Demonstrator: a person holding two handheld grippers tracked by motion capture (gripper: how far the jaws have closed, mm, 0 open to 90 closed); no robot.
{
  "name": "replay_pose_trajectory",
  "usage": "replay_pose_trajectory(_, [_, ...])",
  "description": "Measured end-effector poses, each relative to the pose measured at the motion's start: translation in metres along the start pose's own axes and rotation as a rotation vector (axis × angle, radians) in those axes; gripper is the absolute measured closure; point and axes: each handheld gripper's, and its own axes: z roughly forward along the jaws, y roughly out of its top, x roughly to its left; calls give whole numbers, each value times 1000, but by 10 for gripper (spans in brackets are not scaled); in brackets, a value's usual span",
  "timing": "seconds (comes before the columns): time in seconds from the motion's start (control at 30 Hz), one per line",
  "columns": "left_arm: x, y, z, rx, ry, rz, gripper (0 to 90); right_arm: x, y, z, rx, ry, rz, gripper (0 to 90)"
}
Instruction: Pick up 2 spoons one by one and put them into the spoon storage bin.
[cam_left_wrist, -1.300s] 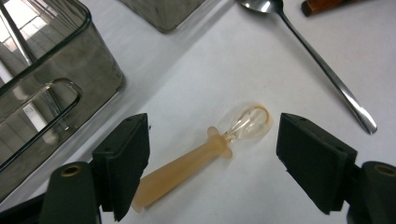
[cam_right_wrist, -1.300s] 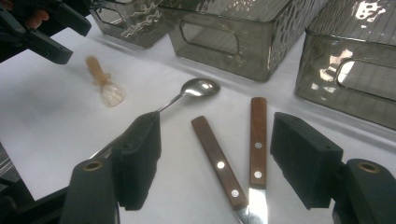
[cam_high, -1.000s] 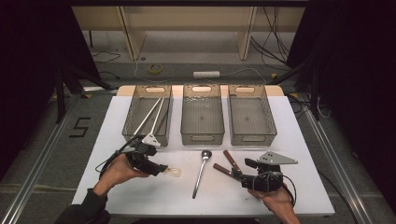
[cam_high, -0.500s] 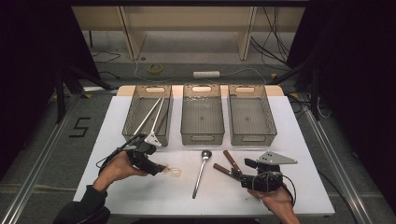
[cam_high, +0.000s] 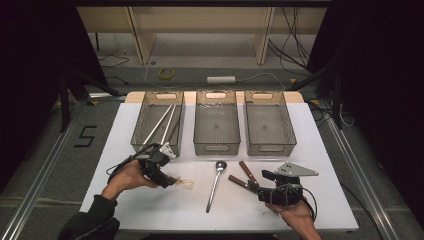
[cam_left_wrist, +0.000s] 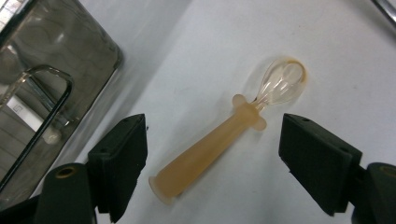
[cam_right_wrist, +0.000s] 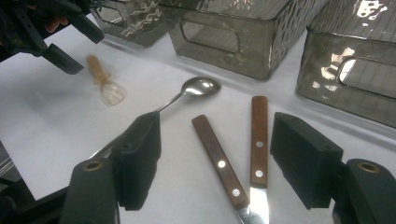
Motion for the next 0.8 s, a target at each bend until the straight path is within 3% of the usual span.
replay_pose_trajectory(0.13, [4,1,2,13,-5,9,267,-1,0,0,1,0,-1,346])
replay_pose_trajectory(0.43, [3,2,6,57,-4,98,360,-1,0,0,3,-2,-2,346])
replay_pose_trajectory(0.53, [3,2,9,57,-8,94,381,0,0,0,6,-3,-6,346])
replay_pose_trajectory(0.7, [1,2,13,87,-22,129,418,1,0,0,7,-4,-10,346])
replay_pose_trajectory(0.8, [-4,3,17,103,-27,177,429,2,0,1,11,-3,-12,346])
